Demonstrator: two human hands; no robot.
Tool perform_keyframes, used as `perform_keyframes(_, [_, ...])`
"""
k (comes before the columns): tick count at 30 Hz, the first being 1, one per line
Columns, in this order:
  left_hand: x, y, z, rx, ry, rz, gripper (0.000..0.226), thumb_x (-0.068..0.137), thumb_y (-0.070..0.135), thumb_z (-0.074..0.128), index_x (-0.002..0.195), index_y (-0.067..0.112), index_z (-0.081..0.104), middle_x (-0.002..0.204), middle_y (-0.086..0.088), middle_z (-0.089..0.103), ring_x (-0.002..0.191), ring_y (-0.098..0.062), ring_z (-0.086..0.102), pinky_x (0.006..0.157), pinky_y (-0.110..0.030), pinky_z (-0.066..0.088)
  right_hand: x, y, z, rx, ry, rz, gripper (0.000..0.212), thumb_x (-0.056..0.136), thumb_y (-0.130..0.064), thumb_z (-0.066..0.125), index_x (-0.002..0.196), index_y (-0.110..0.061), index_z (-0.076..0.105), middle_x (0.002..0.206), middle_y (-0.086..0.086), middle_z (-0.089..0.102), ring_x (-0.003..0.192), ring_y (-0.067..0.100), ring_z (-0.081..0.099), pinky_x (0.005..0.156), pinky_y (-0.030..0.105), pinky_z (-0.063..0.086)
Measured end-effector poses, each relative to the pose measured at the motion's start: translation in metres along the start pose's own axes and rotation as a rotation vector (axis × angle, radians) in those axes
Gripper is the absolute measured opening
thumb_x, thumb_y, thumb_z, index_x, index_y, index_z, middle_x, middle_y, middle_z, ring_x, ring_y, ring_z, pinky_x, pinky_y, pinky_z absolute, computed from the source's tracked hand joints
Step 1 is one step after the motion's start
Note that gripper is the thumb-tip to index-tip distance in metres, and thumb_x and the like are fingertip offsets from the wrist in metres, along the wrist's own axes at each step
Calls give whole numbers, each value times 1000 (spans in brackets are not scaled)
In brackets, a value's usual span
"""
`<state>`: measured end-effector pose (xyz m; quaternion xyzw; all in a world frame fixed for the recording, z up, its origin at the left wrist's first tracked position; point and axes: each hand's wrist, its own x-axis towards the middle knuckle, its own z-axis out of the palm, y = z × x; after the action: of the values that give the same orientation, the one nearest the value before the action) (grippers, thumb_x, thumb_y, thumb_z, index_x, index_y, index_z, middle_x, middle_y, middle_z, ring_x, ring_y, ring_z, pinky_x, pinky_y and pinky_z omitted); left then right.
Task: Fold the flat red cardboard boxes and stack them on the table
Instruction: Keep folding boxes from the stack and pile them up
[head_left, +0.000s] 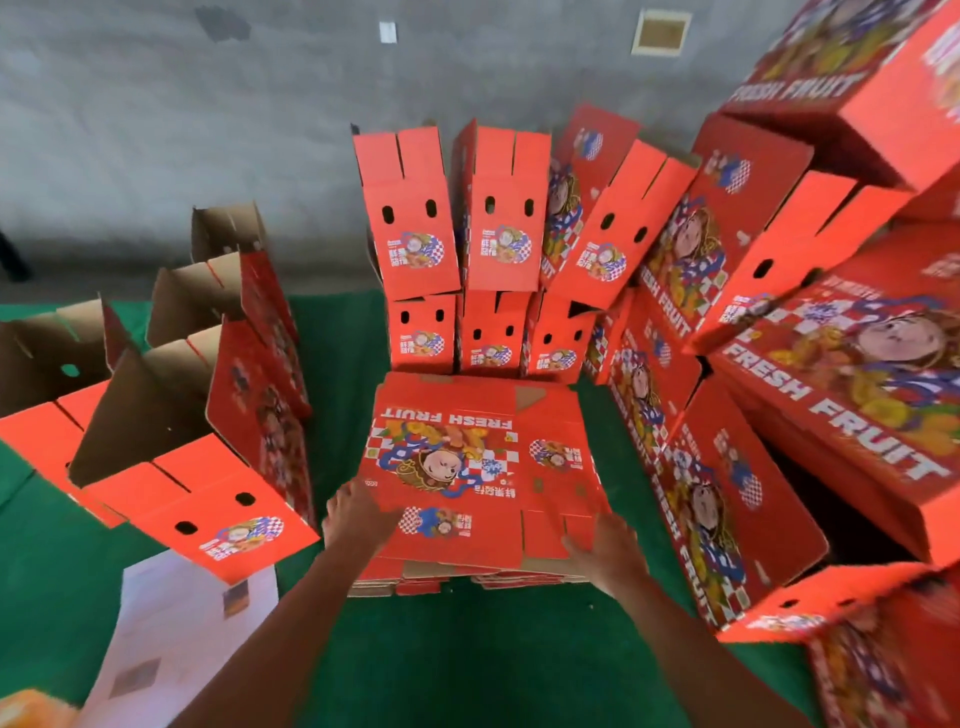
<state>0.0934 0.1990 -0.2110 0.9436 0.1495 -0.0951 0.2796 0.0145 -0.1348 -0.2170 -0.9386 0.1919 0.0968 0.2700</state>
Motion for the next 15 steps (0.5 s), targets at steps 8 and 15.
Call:
perform_keyframes(8, [-26,1,-4,-476,141,-170,87,83,46,74,153,11,37,143,-18,45,129,-40,46,105,-57,48,13,1,-5,542,89,294,53,95,-63,53,98,-13,69,100,12,71,84,24,64,87,43,55])
perform_keyframes(15, [-88,-6,-32,-963,129,-72,51,86,62,71,111,18,64,101,-9,76,76,-23,75,52,-29,56,-37,11,-26,869,334,328,87,95,-76,37,149,-9,44,150,22,50,130,36,52,114,47,36])
